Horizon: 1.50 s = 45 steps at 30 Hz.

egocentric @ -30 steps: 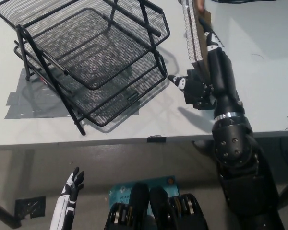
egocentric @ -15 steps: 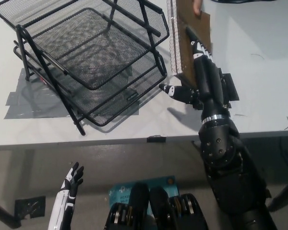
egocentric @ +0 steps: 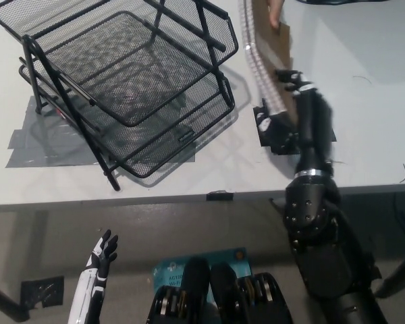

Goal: A person hands a notebook to the robot and the robot grabs it with its right hand and places it in the file tray kept in the centre of the desk infront of it.

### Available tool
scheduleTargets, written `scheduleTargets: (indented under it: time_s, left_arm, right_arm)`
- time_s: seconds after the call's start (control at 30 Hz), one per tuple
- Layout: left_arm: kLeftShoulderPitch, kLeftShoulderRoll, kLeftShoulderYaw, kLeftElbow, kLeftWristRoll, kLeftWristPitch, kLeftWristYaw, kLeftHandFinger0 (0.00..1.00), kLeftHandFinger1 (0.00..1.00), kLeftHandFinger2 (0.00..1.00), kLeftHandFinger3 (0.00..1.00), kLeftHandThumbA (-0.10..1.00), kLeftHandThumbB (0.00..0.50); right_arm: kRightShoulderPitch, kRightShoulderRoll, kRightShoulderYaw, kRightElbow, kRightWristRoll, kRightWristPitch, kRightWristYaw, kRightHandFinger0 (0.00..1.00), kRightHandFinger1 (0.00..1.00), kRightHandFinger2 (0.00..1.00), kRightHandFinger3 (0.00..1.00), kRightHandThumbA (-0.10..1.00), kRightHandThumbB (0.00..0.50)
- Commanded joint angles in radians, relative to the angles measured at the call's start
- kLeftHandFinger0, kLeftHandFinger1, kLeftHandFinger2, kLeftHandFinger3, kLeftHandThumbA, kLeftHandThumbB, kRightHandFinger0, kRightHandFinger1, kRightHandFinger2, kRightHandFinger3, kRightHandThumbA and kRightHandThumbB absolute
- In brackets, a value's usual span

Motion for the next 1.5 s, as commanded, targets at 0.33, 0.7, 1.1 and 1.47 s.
scheduleTargets:
  time_s: [0.33,0.7,1.1,1.47]
  left_arm:
    - [-0.028,0.010,0.002,-0.019,0.019,-0.033,0.021,1.00,1.00,1.00,1.00,1.00,0.195]
    - [-0.029,0.015,0.005,-0.021,0.021,-0.021,0.020,1.00,1.00,1.00,1.00,1.00,0.201]
    - [-0.027,0.017,0.003,-0.007,0.018,-0.026,0.017,1.00,1.00,1.00,1.00,1.00,0.201]
    - [-0.028,0.021,0.001,0.009,0.015,-0.037,0.013,1.00,1.00,1.00,1.00,1.00,0.203]
  right_arm:
    - [-0.124,0.038,-0.130,-0.191,0.054,-0.128,-0.271,0.00,0.00,0.23,0.01,0.88,0.005]
    - [-0.140,0.093,-0.248,-0.376,0.226,-0.099,-0.243,0.02,0.00,0.00,0.03,0.86,0.019]
    - [-0.157,0.105,-0.323,-0.566,0.504,-0.101,-0.143,0.00,0.00,0.00,0.00,0.85,0.043]
    - [-0.172,0.070,-0.233,-0.647,0.436,-0.076,-0.069,0.00,0.00,0.00,0.02,0.79,0.036]
